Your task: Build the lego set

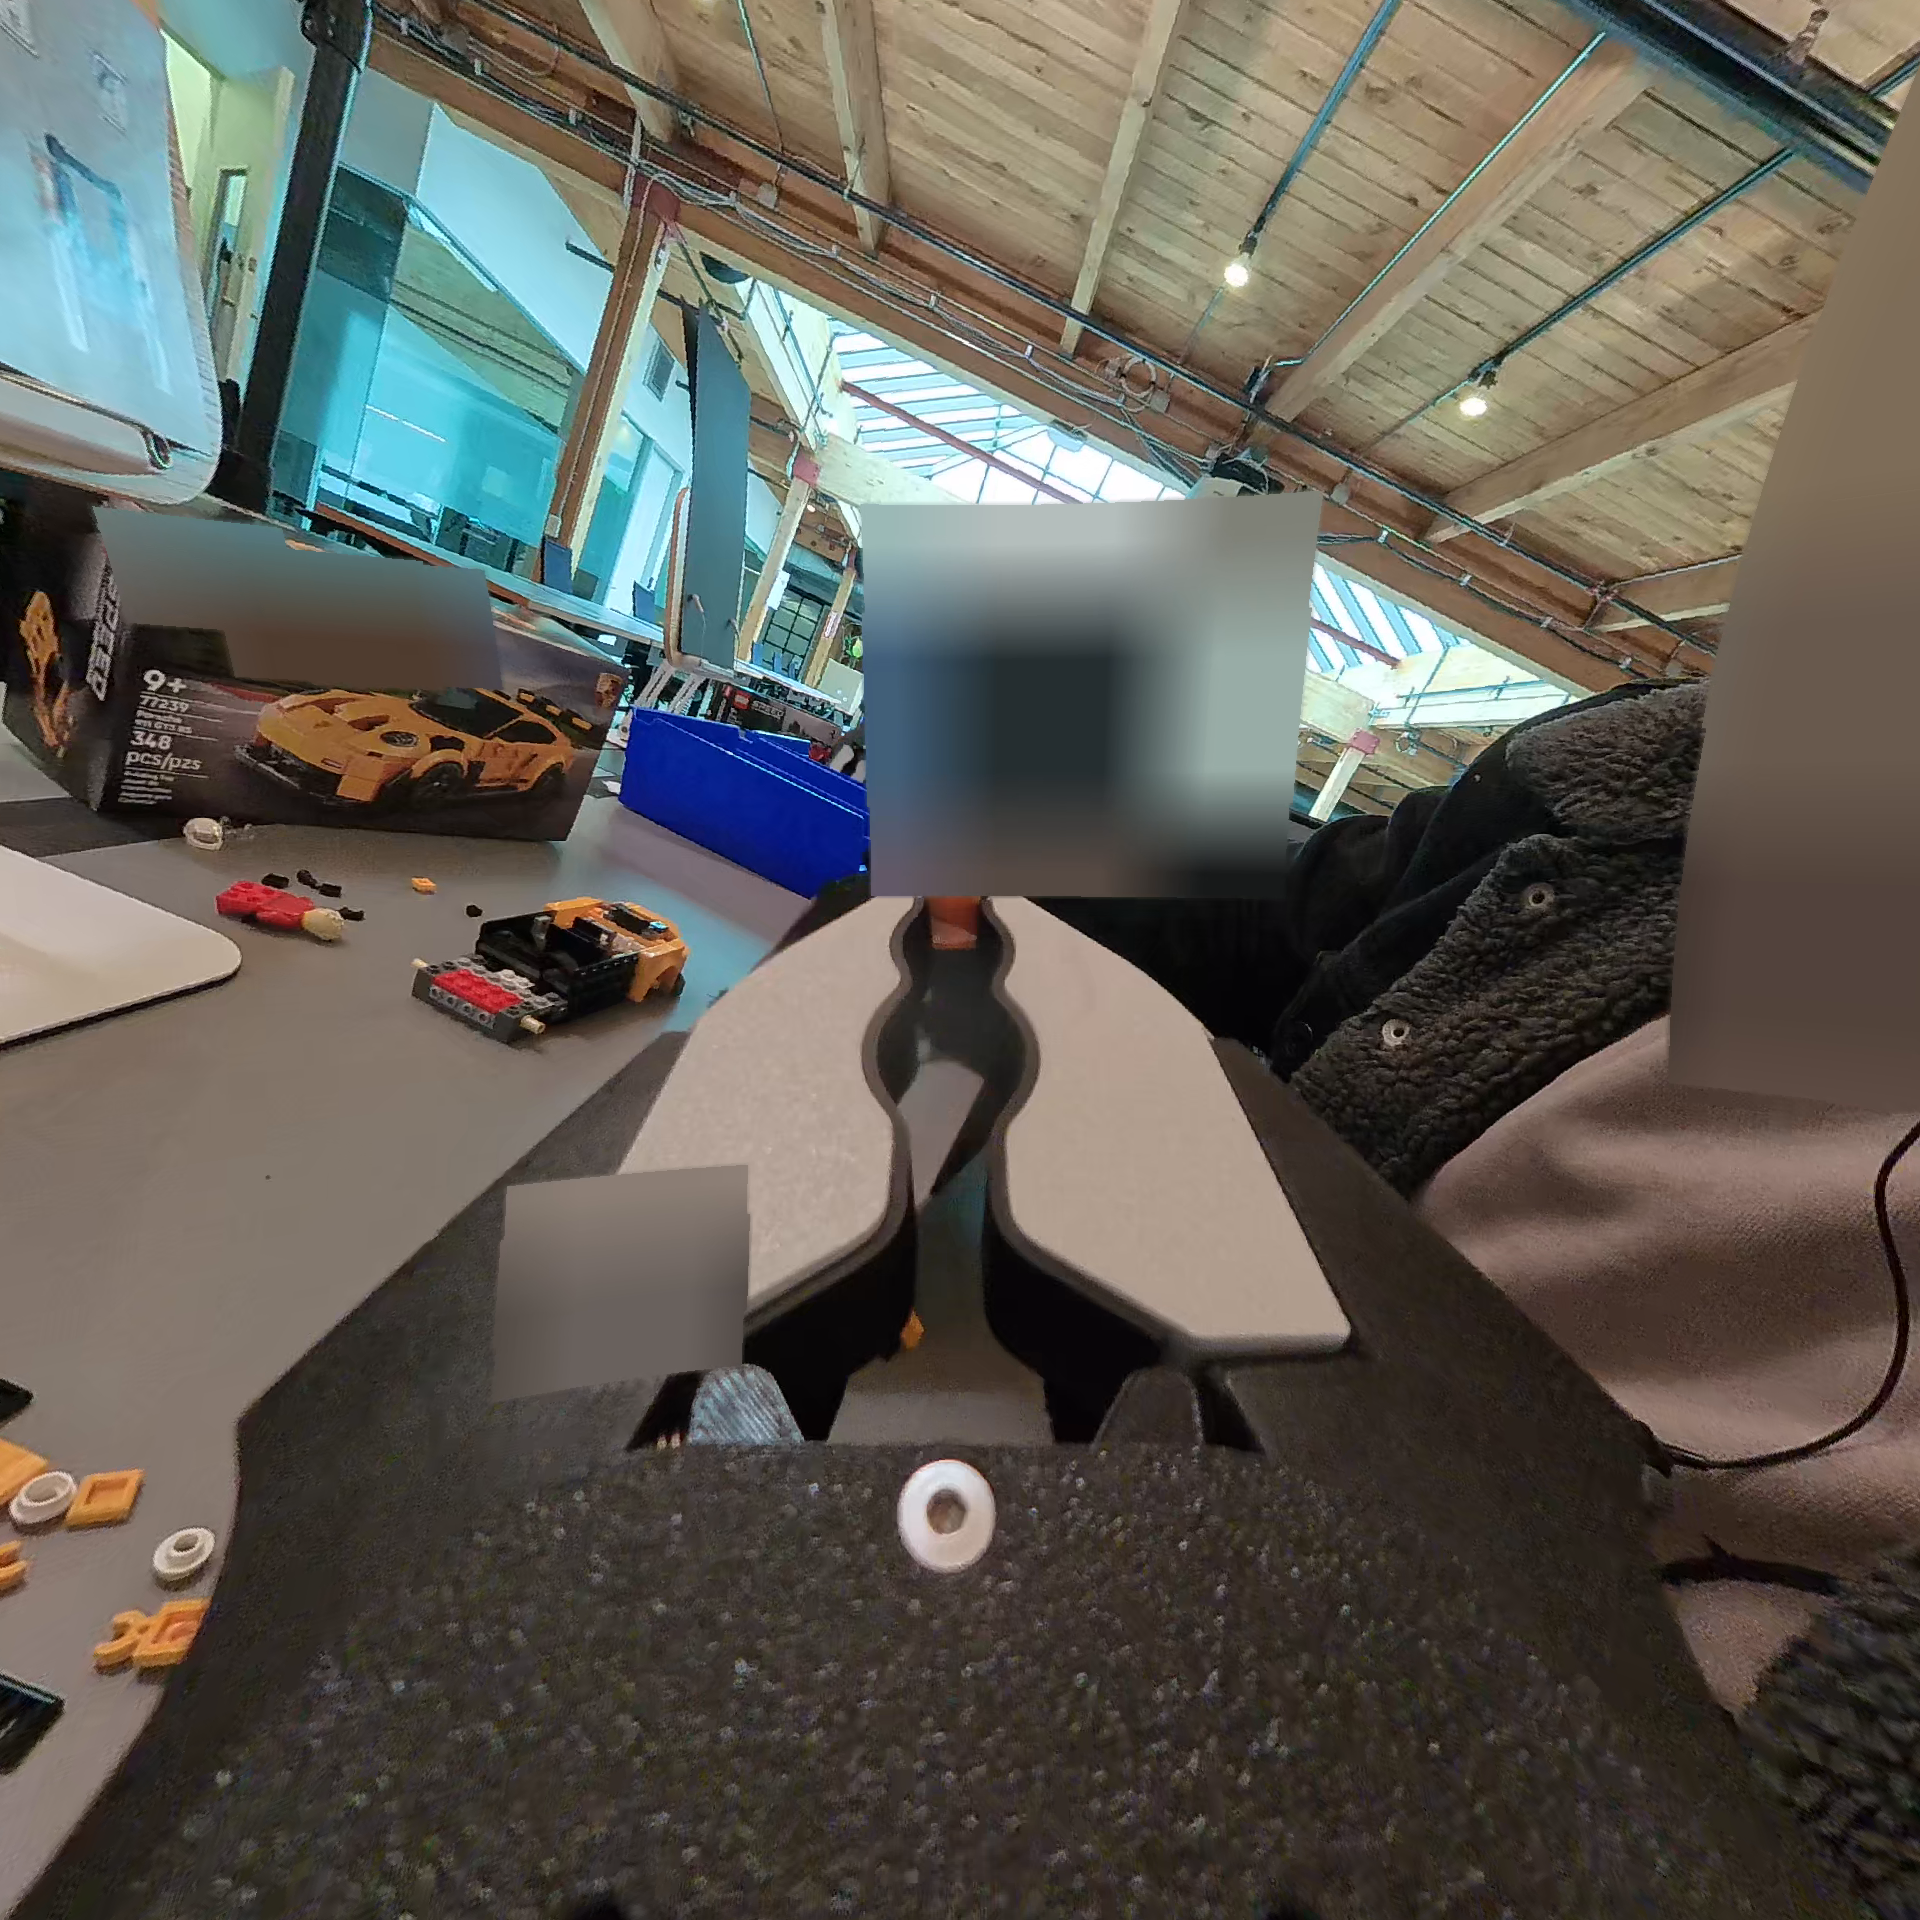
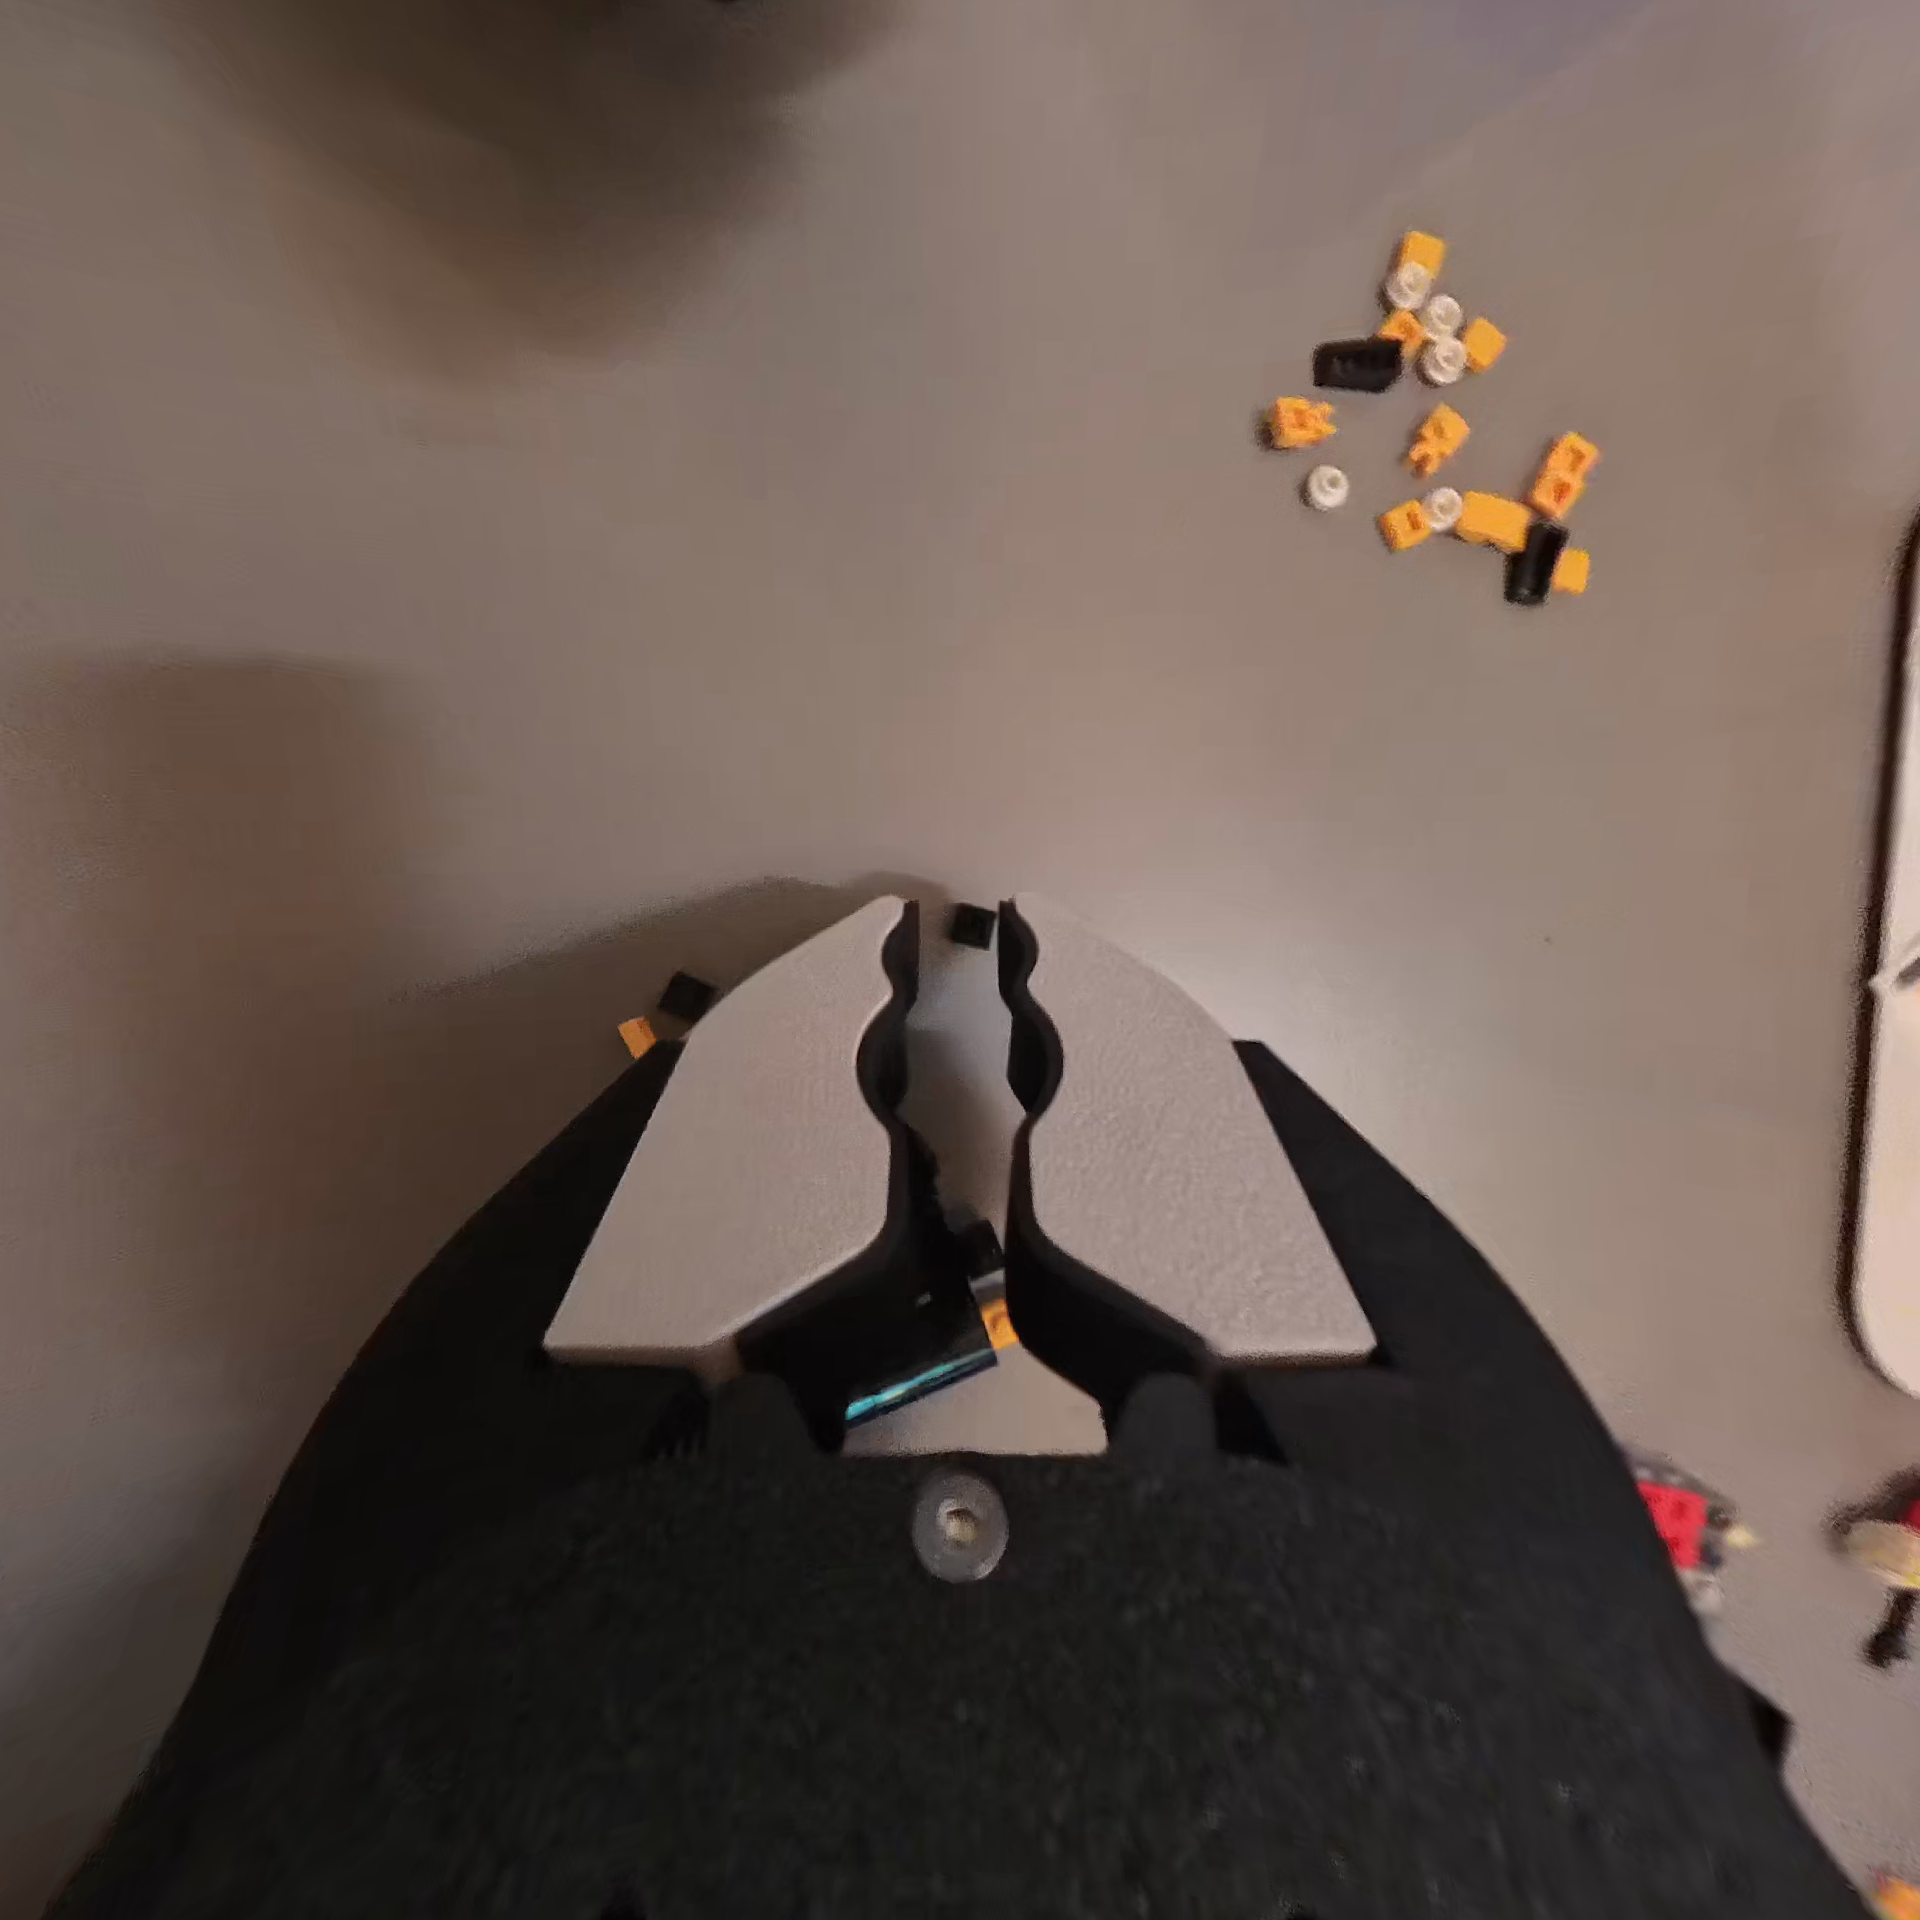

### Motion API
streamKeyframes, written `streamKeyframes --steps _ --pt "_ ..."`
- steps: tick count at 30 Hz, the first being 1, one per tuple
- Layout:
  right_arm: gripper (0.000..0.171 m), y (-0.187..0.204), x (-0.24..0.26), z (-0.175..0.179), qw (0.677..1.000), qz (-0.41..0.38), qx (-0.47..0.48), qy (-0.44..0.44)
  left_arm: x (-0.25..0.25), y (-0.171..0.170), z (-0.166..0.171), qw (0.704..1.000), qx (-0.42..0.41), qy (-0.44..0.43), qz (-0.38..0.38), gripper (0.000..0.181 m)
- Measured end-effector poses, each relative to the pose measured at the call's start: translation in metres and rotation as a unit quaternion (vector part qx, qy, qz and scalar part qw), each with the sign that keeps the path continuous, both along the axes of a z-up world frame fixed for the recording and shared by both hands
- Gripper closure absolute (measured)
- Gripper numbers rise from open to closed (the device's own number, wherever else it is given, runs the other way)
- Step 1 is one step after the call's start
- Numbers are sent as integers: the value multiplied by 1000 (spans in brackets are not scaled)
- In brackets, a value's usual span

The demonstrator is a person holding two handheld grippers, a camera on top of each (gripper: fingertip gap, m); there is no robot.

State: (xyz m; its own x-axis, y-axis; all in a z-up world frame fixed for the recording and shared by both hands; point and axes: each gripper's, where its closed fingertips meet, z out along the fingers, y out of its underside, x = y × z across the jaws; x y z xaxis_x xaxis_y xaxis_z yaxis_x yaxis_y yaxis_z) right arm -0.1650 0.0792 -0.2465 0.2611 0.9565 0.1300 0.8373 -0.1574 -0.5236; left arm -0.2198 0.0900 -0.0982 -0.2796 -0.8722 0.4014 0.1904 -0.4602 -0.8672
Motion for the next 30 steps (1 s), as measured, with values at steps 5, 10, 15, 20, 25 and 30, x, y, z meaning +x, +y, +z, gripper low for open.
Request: streamKeyframes --steps 5,10,15,20,25,30 --pt "159 4 2 -7 996 -55 -75 4 0 -1 -1 1000 6 1 0 174" --pt "162 4 3 -13 994 -62 -93 -9 -1 -3 0 1000 16 -1 -1 174" --pt "163 4 3 -17 993 -58 -100 -19 -1 -6 0 1000 25 -3 -3 174" --pt "163 10 -6 15 995 -47 -77 51 0 -10 0 999 49 -3 -2 174" --pt "163 8 -33 123 981 22 -20 190 5 -17 -2 996 90 6 8 174" --pt "163 -7 -54 153 980 76 -17 185 11 -27 -3 989 142 18 26 173"
